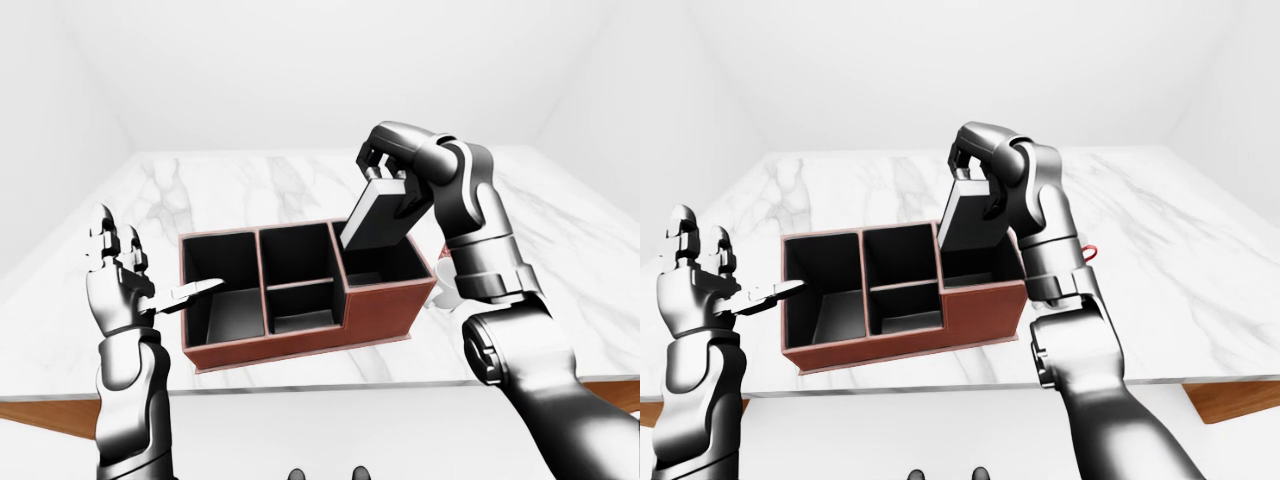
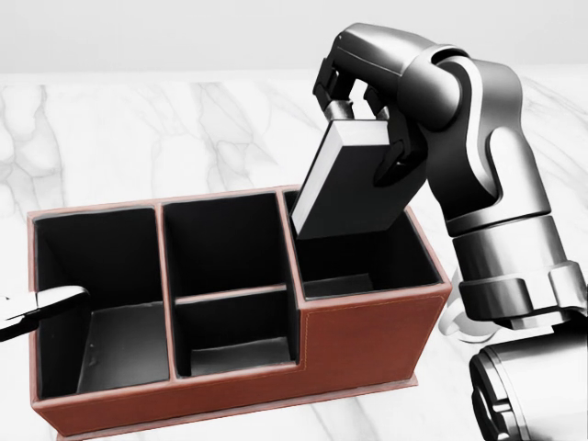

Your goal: Pick up the book and place it in the right compartment of the caddy.

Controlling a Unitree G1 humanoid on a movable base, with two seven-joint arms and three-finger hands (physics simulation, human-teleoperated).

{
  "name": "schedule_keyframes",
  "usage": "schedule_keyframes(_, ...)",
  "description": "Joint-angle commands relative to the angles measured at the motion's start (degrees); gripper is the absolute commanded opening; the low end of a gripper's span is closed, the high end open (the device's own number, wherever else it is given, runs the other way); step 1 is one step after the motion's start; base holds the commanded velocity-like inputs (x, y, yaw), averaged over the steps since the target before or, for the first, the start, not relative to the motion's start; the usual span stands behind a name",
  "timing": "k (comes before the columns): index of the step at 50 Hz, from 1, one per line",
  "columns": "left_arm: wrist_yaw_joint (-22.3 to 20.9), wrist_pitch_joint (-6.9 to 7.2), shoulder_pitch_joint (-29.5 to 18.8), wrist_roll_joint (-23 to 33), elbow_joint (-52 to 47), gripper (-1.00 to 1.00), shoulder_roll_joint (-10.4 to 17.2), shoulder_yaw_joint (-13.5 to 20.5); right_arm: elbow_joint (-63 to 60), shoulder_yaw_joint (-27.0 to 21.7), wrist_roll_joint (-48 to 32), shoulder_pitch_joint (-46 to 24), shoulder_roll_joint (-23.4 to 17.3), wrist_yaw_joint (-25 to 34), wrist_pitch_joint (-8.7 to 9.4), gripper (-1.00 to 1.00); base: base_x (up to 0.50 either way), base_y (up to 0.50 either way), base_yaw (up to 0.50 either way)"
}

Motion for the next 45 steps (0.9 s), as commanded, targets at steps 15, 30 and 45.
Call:
schedule_keyframes(15,0.0,0.0,0.0,0.0,0.5,1.0,0.0,-0.1,0.5,-0.8,-1.9,1.2,0.1,0.0,-0.01,-1.0,0.0,0.0,0.0)
schedule_keyframes(30,0.0,0.0,-0.1,0.0,0.0,1.0,0.0,0.0,3.4,-0.9,-1.3,1.8,-0.1,0.0,-0.01,-1.0,0.0,0.0,0.0)
schedule_keyframes(45,0.0,0.0,0.0,-0.1,0.2,1.0,0.0,-0.1,6.1,-0.8,-0.7,3.7,0.0,0.0,-0.01,-1.0,0.0,0.0,0.0)
